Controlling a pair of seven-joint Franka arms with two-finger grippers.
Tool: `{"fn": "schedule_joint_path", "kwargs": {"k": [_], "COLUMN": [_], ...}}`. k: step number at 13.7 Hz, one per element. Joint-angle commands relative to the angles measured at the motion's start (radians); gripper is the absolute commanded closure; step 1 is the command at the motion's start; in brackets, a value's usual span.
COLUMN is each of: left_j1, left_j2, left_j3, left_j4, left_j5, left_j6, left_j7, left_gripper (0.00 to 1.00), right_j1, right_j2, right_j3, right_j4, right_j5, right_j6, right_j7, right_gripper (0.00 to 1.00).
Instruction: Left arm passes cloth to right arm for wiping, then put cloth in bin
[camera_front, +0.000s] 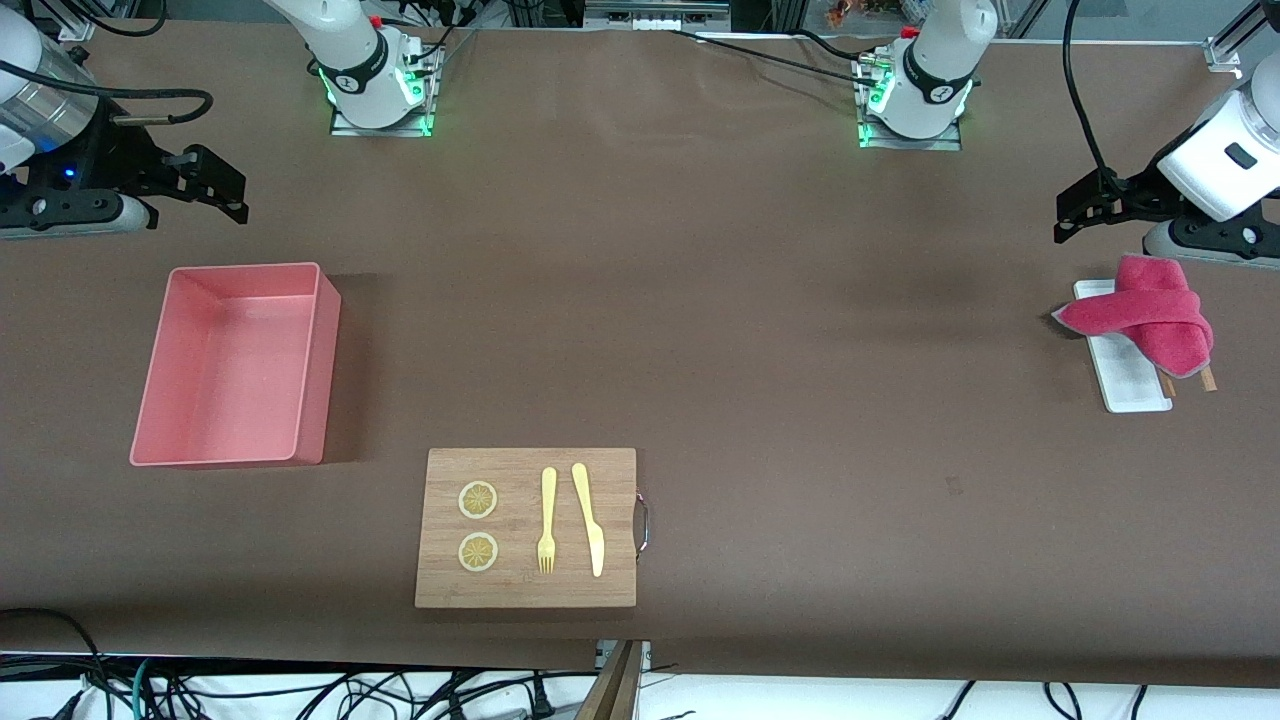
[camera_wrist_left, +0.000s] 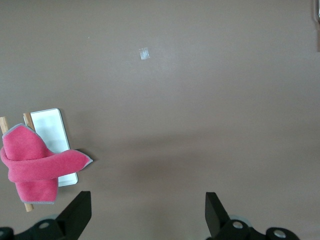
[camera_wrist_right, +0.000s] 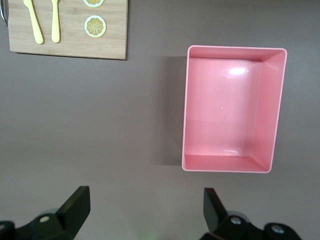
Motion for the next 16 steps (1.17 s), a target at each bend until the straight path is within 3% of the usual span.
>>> {"fn": "schedule_joint_path", "kwargs": {"k": [1,11,16], "left_j1": [0.002,0.022,0.111], "left_j2": [-0.008,-0.007,0.036], "left_j3": [0.0,0.008,0.009], "left_j4": [0.002,-0.001,-0.001], "left_j5": [-0.003,-0.001,0.0], "left_j6": [-0.011,-0.035,-0.075], "left_j7": [-0.013,0.011,0.275], "left_gripper": [0.0,0.0,0.0], "right_j1": [-0.007,-0.007,-0.007], "right_j2": [-0.015,-0.014,-0.015], "right_j3": [0.002,0.002,0.003], "right_j4": [-0.013,-0.011,-0.011], "right_j5": [0.01,0.01,0.01], "right_j6": [-0.002,0.004,0.001], "right_j7": [-0.011,-0.012,-0.002], "right_gripper": [0.0,0.0,0.0]}}
